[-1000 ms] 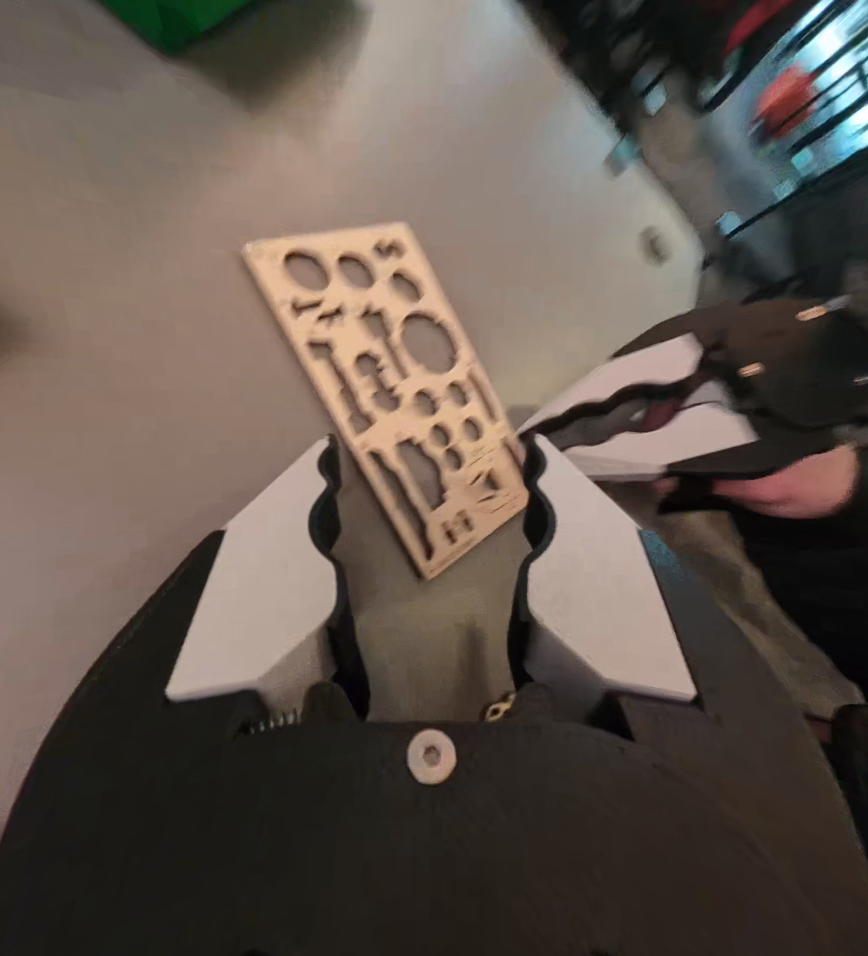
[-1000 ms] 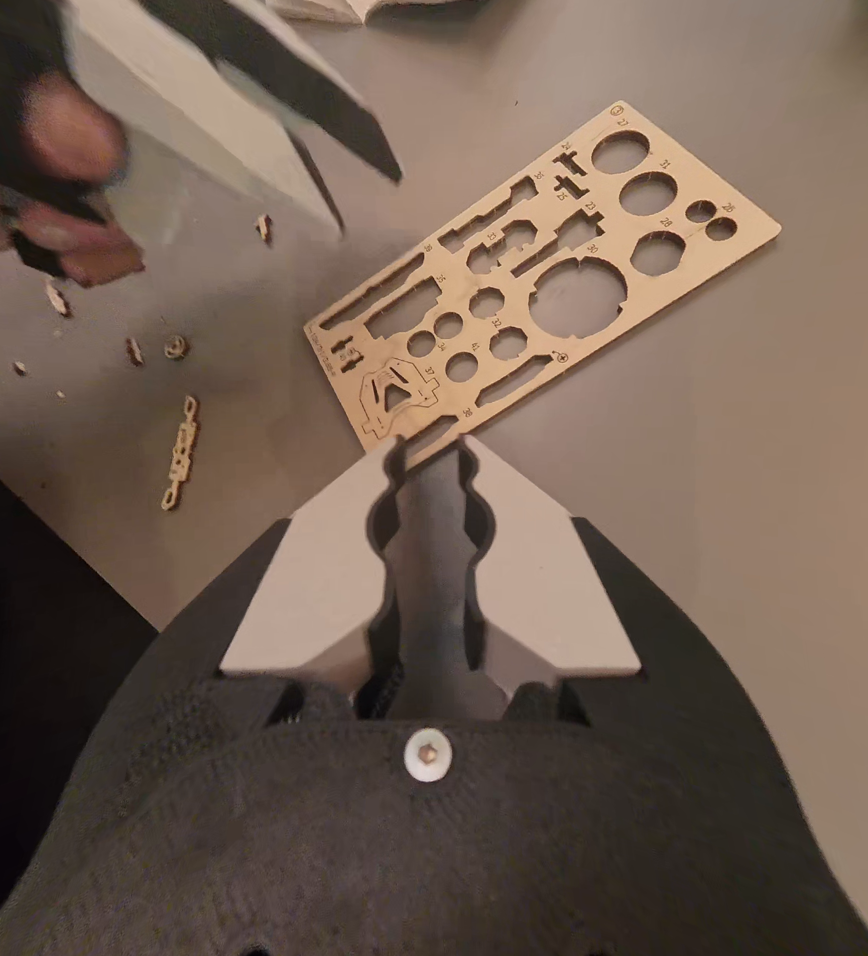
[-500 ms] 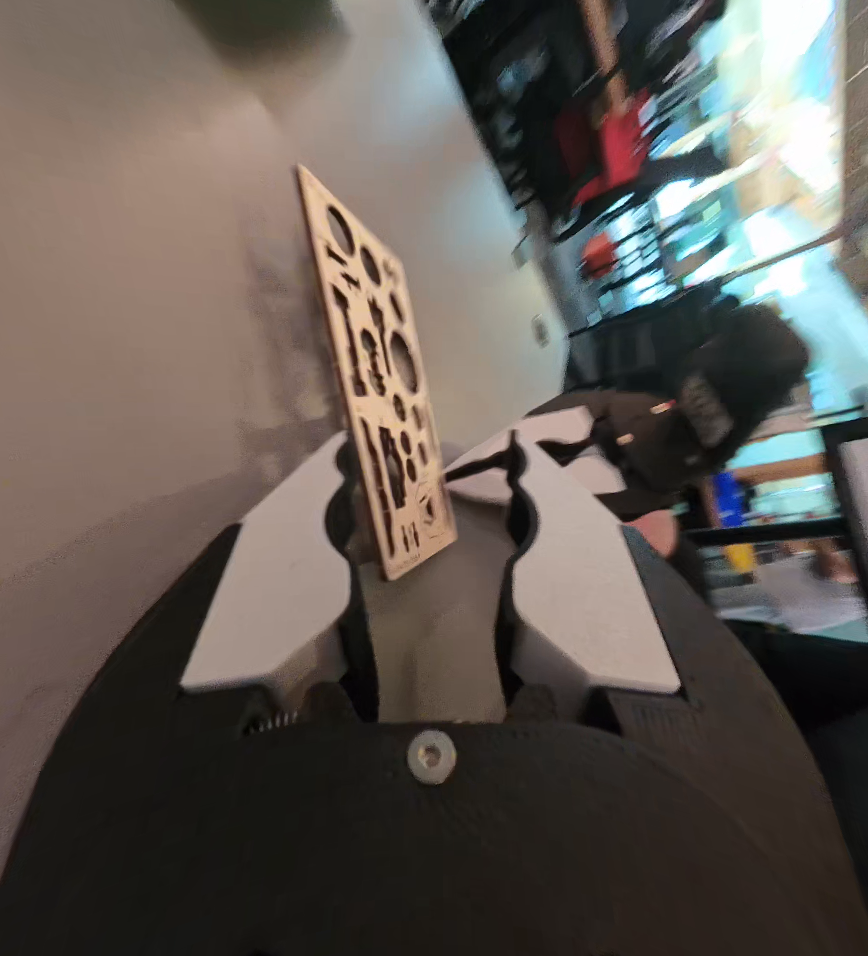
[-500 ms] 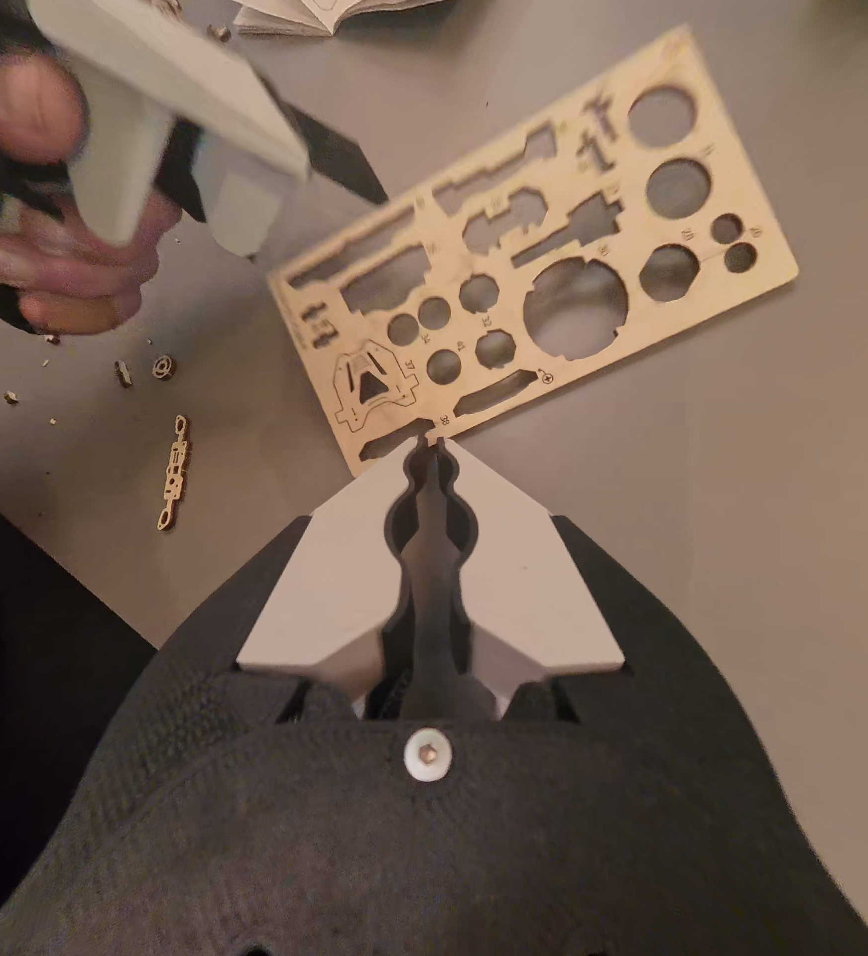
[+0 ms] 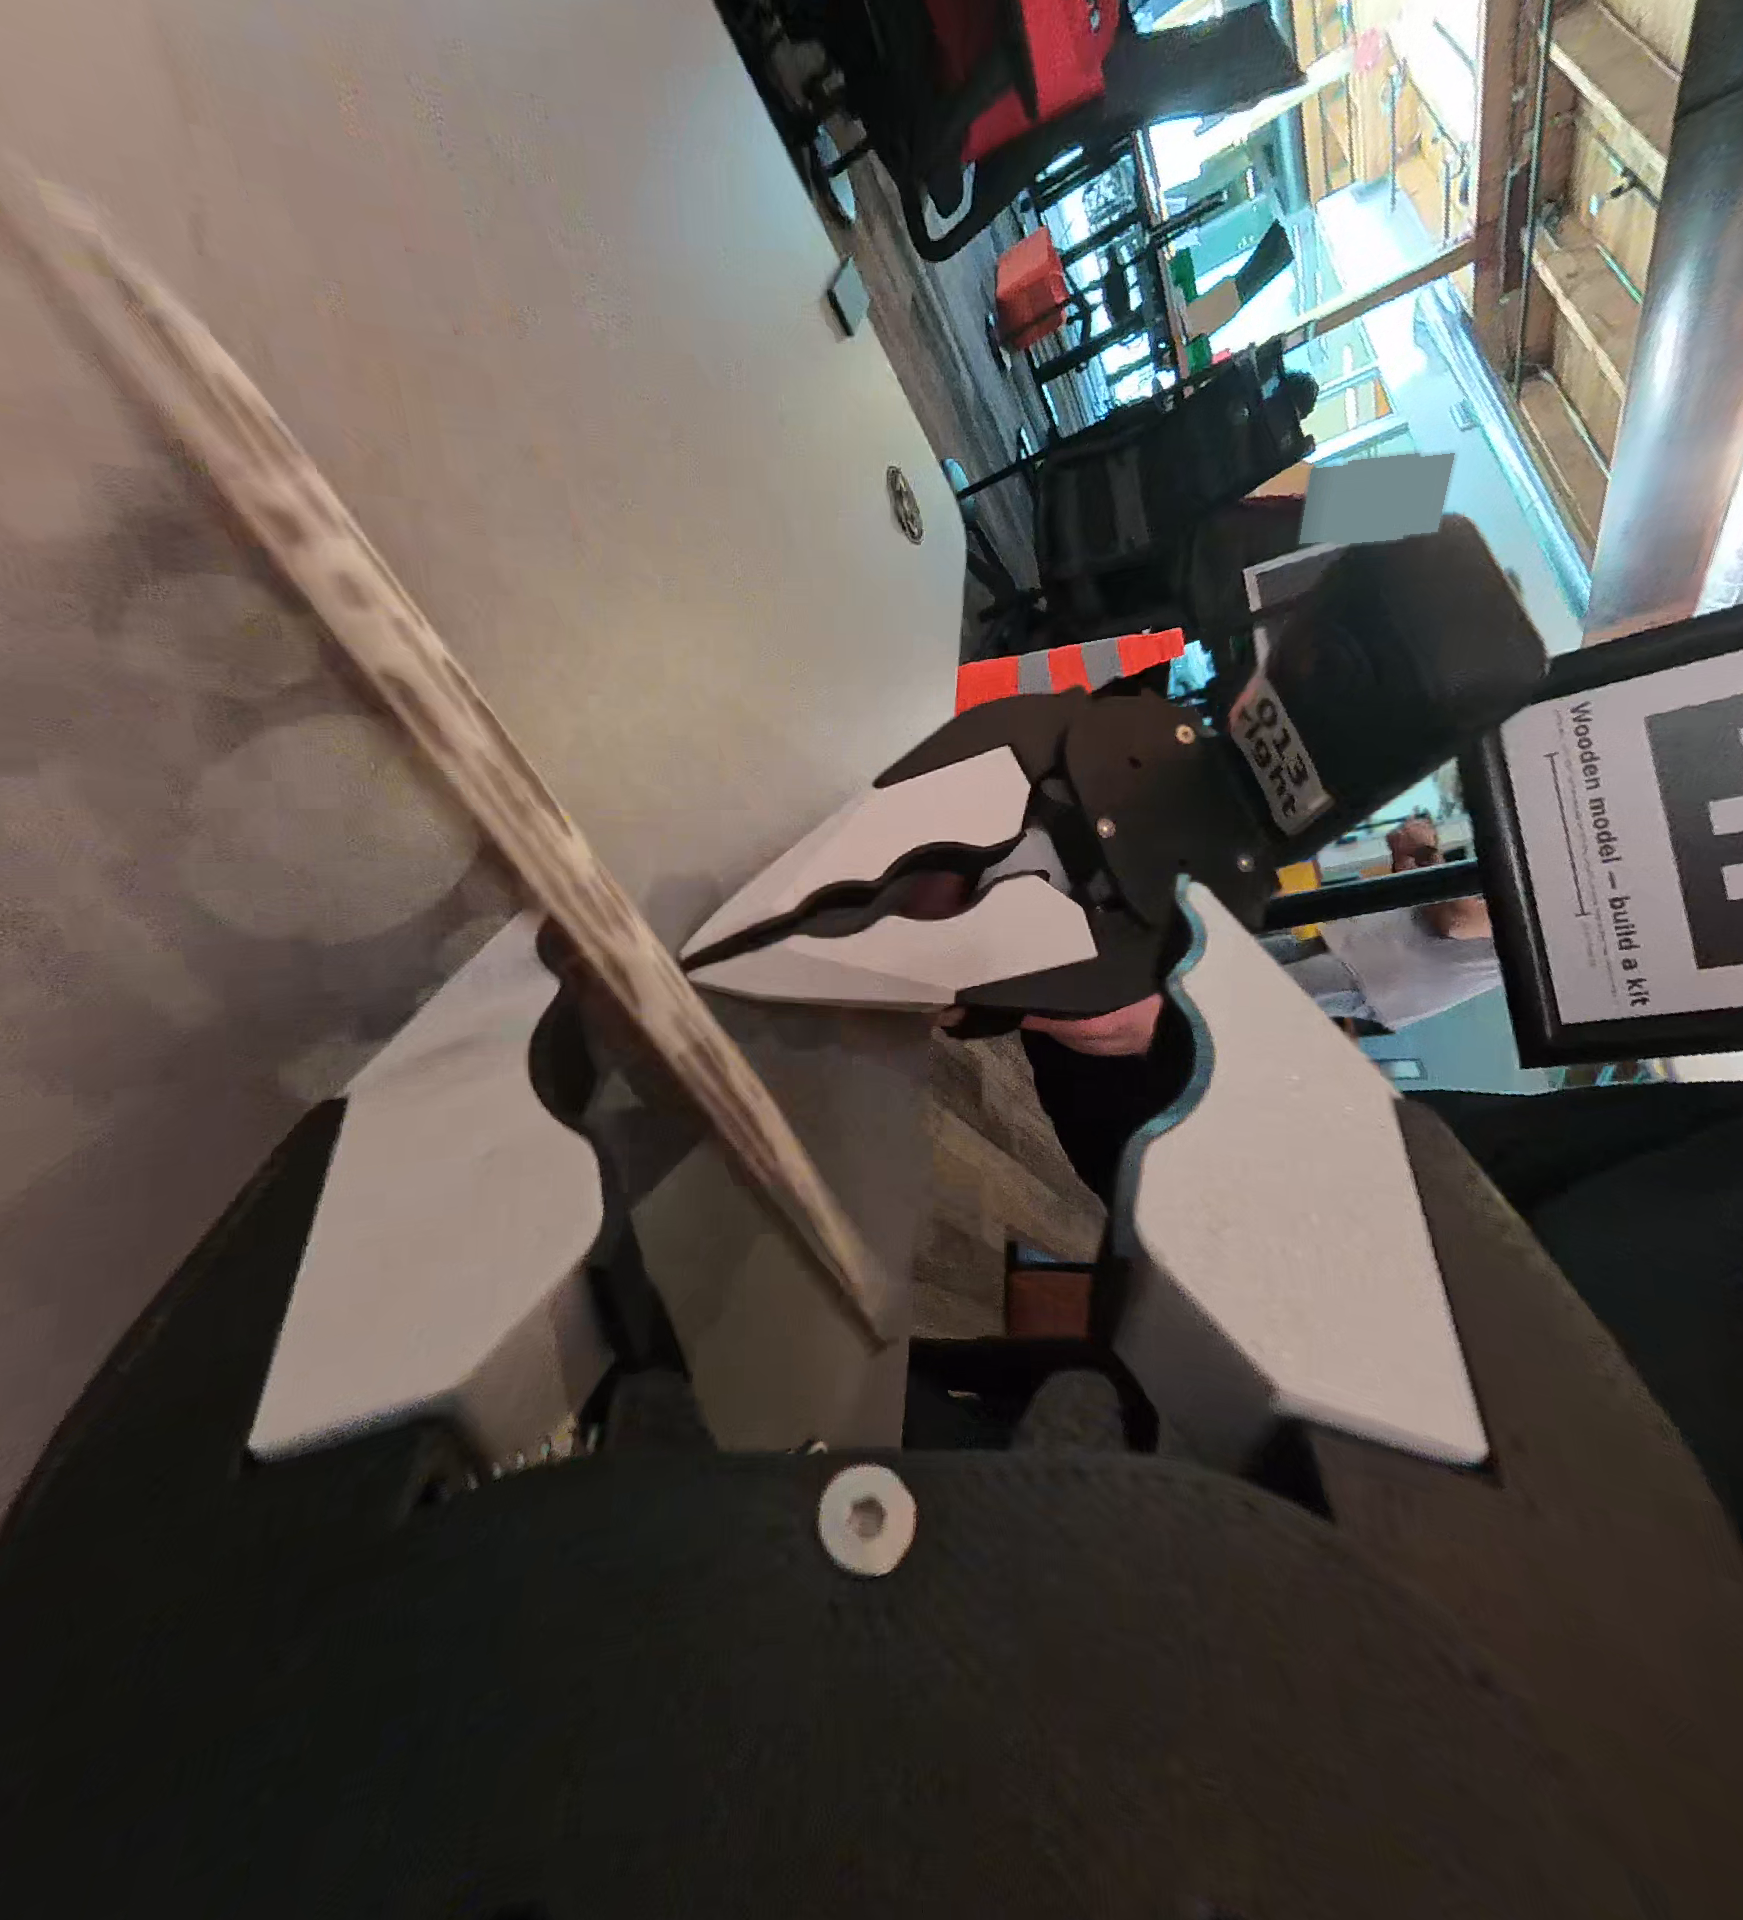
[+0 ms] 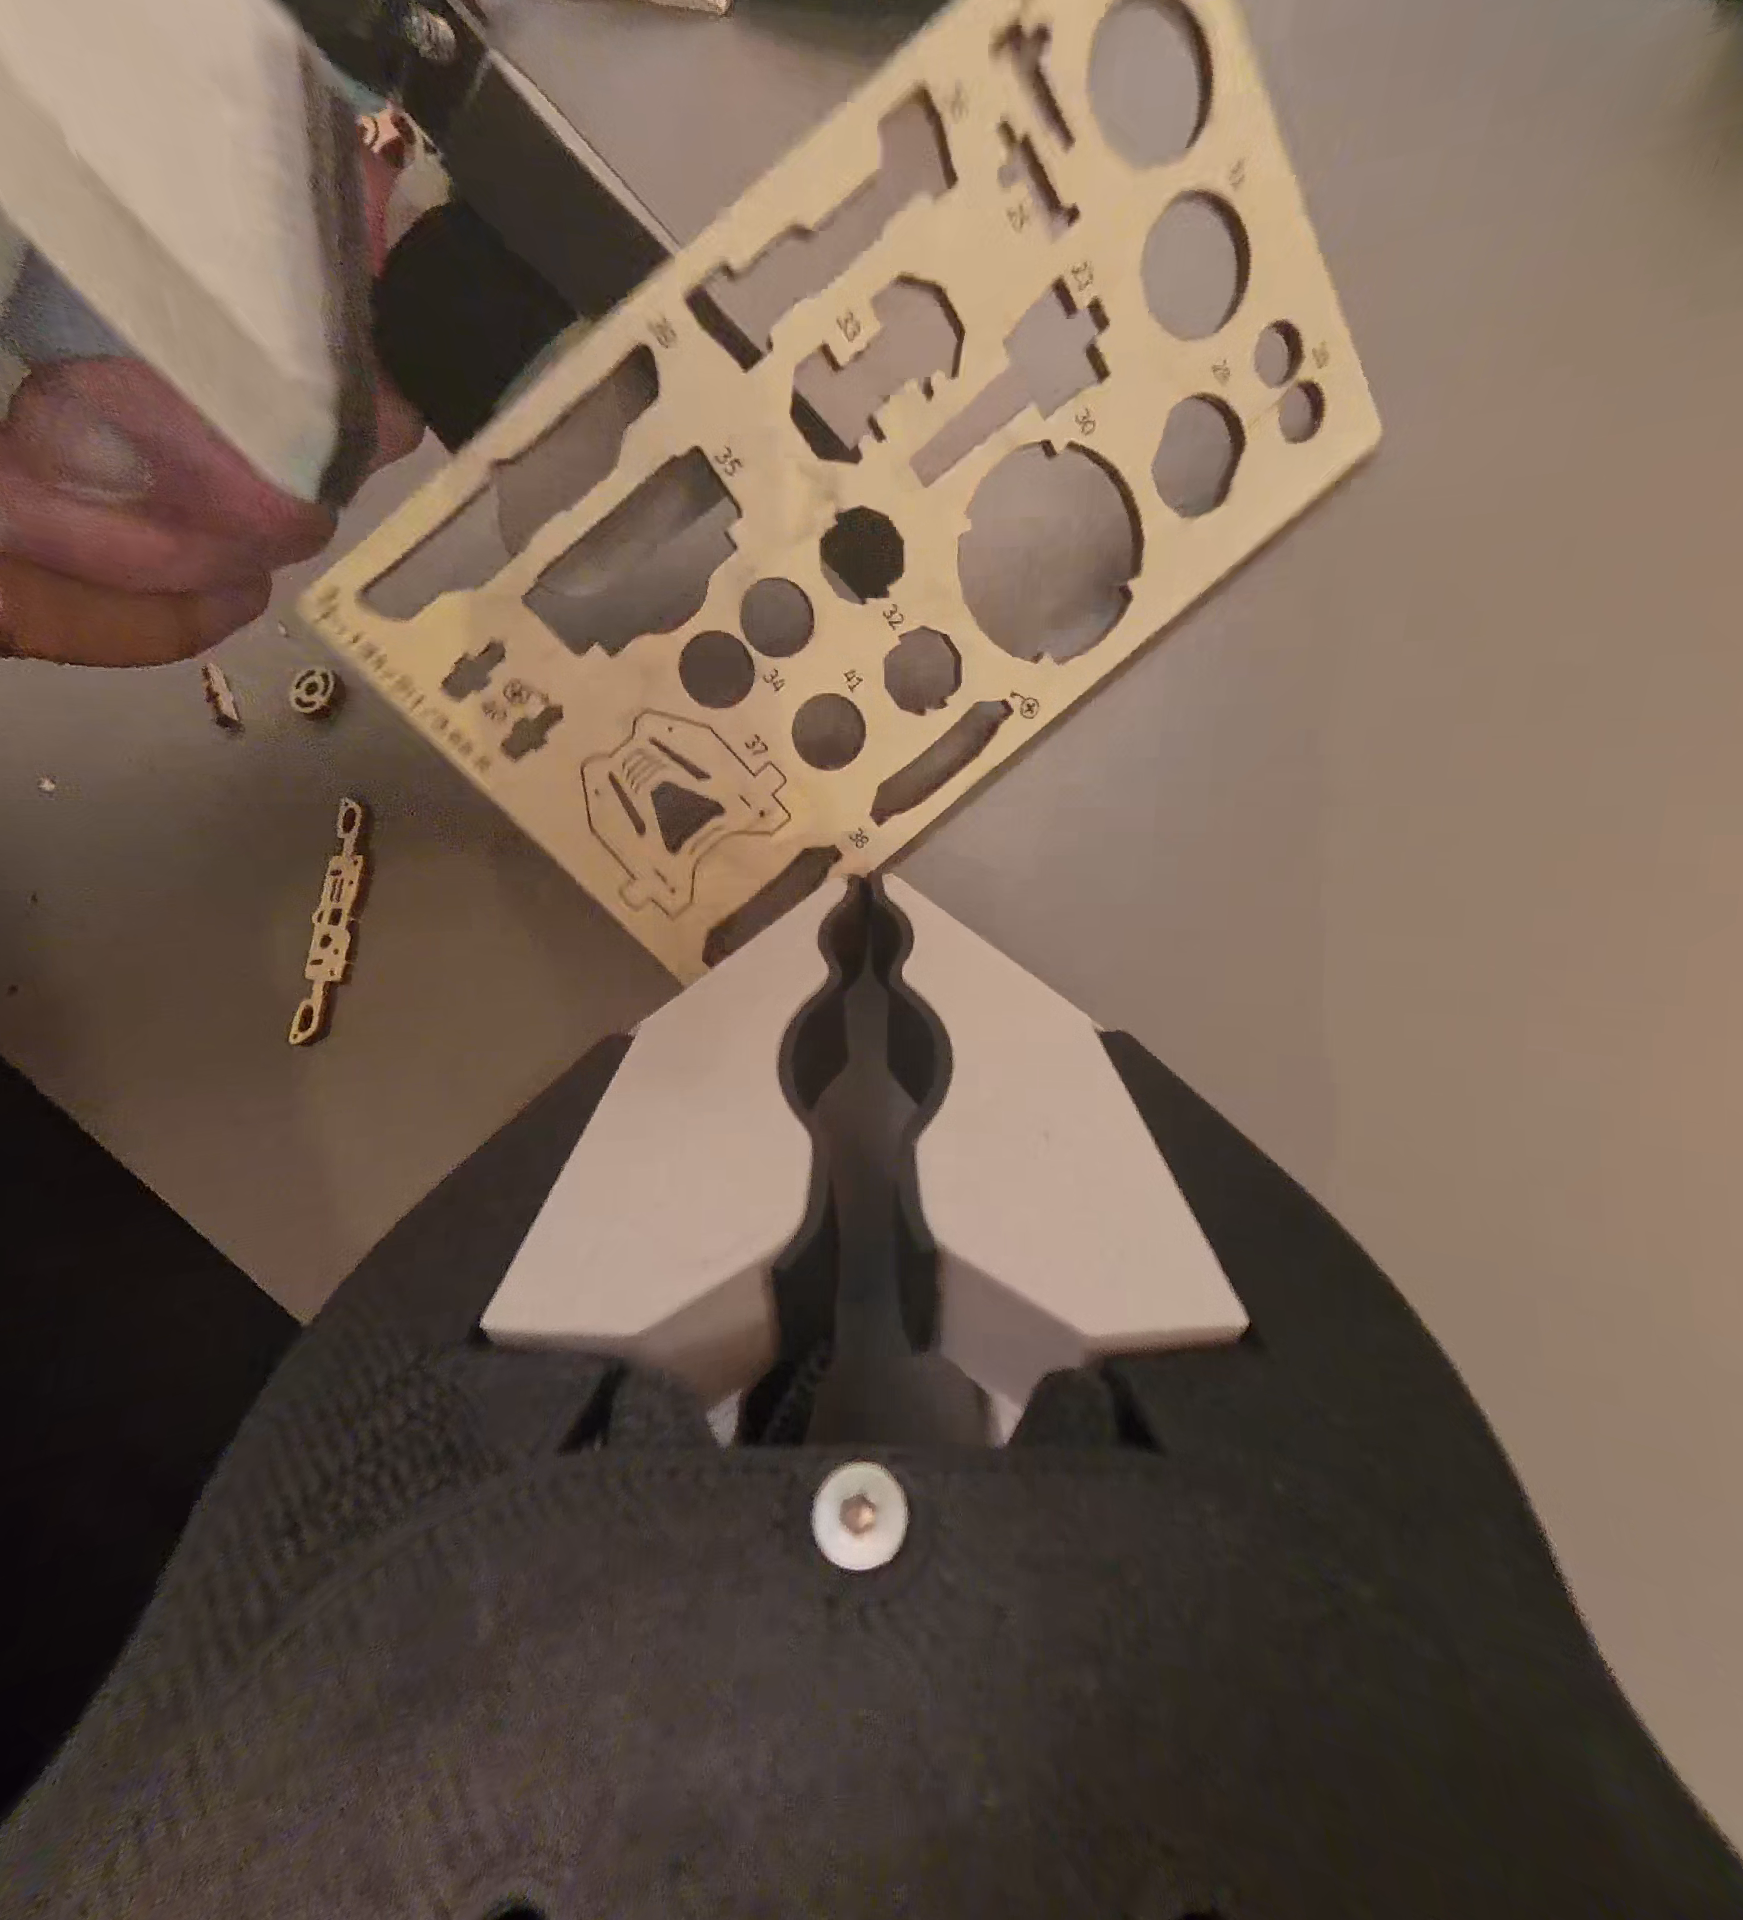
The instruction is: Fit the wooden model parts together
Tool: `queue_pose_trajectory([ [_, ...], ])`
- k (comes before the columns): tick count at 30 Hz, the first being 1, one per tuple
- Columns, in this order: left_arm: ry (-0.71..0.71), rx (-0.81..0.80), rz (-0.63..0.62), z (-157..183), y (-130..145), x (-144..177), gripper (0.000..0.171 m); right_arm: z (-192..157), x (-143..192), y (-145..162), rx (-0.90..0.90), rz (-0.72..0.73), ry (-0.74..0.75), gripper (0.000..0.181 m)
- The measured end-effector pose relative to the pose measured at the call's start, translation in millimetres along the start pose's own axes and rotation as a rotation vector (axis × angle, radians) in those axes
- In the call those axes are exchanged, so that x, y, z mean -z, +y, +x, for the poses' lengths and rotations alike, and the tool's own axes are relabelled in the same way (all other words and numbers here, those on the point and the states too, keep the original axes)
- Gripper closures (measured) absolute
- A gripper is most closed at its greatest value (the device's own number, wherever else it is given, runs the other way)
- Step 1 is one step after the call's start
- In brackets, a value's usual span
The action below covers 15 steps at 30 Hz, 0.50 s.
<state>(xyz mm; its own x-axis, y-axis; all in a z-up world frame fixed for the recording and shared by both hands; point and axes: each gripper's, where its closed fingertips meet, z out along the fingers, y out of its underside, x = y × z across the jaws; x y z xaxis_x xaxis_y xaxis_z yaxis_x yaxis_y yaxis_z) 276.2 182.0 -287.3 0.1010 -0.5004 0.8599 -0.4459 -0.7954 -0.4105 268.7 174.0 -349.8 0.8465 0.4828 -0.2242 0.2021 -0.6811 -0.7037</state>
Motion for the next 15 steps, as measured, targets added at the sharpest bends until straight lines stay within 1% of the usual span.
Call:
queue_pose_trajectory([
  [1,-0.005,0.017,-0.004,-2.4,0.5,-0.3,0.058,-0.3,-0.6,-0.3,0.009,0.000,0.006,0.181],
  [2,0.003,0.018,-0.014,-2.7,1.6,-0.3,0.069,-0.6,-1.0,-0.6,0.017,0.000,0.009,0.181],
  [3,-0.008,0.015,-0.024,-5.8,3.0,0.2,0.094,-0.8,-1.3,-0.7,0.021,0.000,0.011,0.181],
  [4,-0.038,0.004,-0.032,-11.6,4.9,0.6,0.123,-0.9,-1.4,-0.6,0.020,-0.001,0.009,0.181],
  [5,-0.058,-0.007,-0.044,-15.4,7.6,0.7,0.145,-1.0,-1.4,-0.5,0.018,-0.001,0.006,0.181],
  [6,-0.062,-0.017,-0.050,-16.7,9.1,0.5,0.160,-1.7,-1.3,-0.4,0.018,-0.002,0.001,0.181],
  [7,-0.079,-0.021,-0.041,-19.3,8.4,1.2,0.167,-1.9,-1.3,-0.4,0.019,-0.002,0.000,0.181],
  [8,-0.094,-0.037,-0.039,-21.7,8.2,2.5,0.171,-2.1,-1.2,-0.4,0.019,-0.001,-0.002,0.181],
  [9,-0.094,-0.037,-0.037,-21.8,7.9,3.5,0.170,-2.2,-1.0,-0.5,0.016,0.000,-0.007,0.181],
  [11,-0.099,-0.061,0.001,-20.3,2.5,8.2,0.171,-1.3,1.5,-3.3,-0.002,0.023,-0.014,0.175],
  [13,-0.089,-0.092,0.048,-15.9,-5.0,16.0,0.171,-1.3,7.5,-12.3,-0.043,0.092,-0.043,0.166],
  [14,-0.084,-0.100,0.084,-14.1,-10.1,21.2,0.171,-2.8,11.1,-18.9,-0.083,0.139,-0.080,0.157],
  [15,-0.053,-0.113,0.124,-8.8,-15.6,26.3,0.171,-4.9,14.8,-26.3,-0.128,0.187,-0.126,0.151],
])
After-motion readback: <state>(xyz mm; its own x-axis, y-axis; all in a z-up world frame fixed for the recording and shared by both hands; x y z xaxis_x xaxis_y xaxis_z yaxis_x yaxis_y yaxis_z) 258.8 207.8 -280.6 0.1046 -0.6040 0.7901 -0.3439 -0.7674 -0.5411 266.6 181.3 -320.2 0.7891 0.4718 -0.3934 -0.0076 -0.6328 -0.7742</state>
